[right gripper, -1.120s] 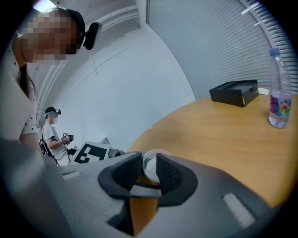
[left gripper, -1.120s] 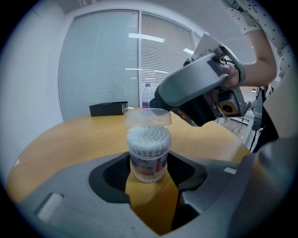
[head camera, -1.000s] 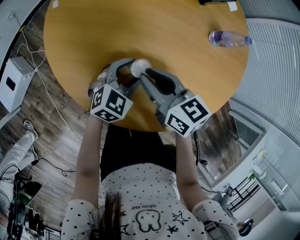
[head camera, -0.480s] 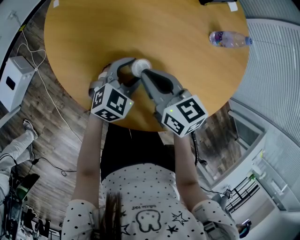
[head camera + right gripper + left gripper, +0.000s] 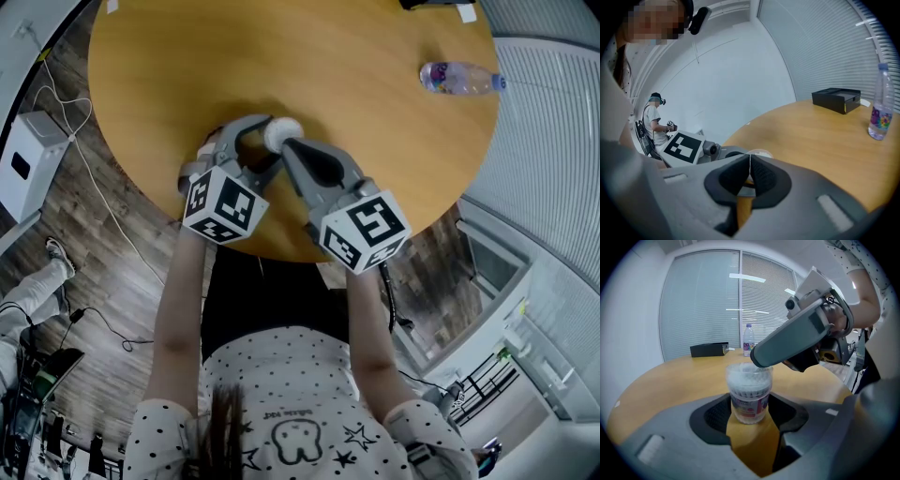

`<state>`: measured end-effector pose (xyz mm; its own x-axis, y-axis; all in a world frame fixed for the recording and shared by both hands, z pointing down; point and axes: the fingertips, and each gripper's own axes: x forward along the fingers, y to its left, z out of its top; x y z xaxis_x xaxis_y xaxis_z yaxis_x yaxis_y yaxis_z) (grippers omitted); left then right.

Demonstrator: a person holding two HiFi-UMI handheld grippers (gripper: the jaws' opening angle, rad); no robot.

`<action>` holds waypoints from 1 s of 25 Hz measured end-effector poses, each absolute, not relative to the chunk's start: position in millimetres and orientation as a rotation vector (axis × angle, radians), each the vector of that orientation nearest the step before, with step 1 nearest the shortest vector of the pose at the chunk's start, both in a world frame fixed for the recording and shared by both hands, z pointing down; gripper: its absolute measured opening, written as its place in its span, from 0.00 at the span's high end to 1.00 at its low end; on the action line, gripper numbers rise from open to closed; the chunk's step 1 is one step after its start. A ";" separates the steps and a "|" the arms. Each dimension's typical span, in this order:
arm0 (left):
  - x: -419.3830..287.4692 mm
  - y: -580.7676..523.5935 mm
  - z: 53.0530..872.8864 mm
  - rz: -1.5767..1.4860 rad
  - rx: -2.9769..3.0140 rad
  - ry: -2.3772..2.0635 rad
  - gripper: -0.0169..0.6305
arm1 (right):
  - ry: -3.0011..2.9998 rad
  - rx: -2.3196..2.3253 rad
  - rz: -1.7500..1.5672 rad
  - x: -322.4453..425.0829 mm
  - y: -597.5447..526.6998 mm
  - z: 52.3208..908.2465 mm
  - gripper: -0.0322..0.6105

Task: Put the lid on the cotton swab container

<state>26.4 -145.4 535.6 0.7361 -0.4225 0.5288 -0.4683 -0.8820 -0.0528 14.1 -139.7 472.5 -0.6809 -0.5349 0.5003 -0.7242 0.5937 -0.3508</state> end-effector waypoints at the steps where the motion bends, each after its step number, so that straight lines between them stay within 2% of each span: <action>1: 26.4 -145.3 535.6 0.836 2.849 -0.732 0.57 | -2.481 1.020 0.771 14.2 -139.6 472.7 0.94; 25: 27.8 -145.5 536.9 0.861 2.844 -0.733 0.57 | -2.399 0.952 0.655 9.2 -137.8 479.1 0.94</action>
